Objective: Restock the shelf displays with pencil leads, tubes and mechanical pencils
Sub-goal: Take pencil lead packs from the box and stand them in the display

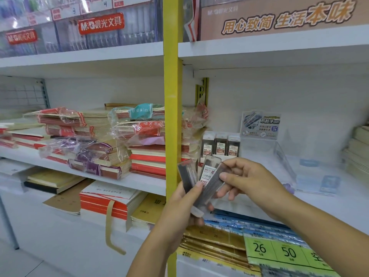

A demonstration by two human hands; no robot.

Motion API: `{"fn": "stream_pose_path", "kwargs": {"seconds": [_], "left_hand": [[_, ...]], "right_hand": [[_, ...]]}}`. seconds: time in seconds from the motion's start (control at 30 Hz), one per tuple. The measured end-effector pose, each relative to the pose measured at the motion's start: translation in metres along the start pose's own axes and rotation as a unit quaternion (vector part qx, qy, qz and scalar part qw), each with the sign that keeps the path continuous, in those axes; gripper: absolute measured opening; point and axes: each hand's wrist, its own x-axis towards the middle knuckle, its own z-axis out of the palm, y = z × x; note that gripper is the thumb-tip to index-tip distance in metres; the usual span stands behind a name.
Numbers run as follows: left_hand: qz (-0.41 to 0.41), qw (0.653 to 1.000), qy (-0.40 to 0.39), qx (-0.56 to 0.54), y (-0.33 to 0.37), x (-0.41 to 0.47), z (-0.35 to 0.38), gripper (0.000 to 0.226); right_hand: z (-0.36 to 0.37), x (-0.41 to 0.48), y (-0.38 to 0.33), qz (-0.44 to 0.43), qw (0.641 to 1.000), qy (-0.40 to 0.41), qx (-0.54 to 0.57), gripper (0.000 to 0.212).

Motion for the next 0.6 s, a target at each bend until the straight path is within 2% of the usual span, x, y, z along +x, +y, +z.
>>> {"fn": "stream_pose_path", "kwargs": {"seconds": [0.07,0.17,0.2,0.33,0.5,0.6], "left_hand": [[-0.008,1.000,0.011,0.004,-0.001,0.000,0.000,0.024],[-0.010,0.999,0.030,0.025,-0.003,0.001,-0.001,0.020],[-0.009,0.999,0.039,0.027,-0.004,0.001,0.000,0.019],[0.001,0.995,0.095,0.036,-0.006,0.003,-0.002,0.017],[0.003,0.993,0.114,-0.010,-0.002,0.003,-0.004,0.016],[0.013,0.993,0.105,-0.059,0.001,0.003,0.000,0.033]], "right_hand": [[-0.002,-0.002,0.001,-0.003,1.000,0.010,0.019,0.018],[-0.003,-0.003,0.001,0.002,1.000,0.021,0.014,0.040],[-0.004,-0.003,0.001,0.000,0.999,0.034,0.005,0.041],[-0.014,-0.001,0.004,-0.012,0.997,0.069,-0.013,0.012],[-0.018,-0.008,0.014,-0.019,0.996,0.073,-0.045,0.019],[-0.014,-0.010,0.018,-0.040,0.995,0.074,-0.049,0.031]]}}
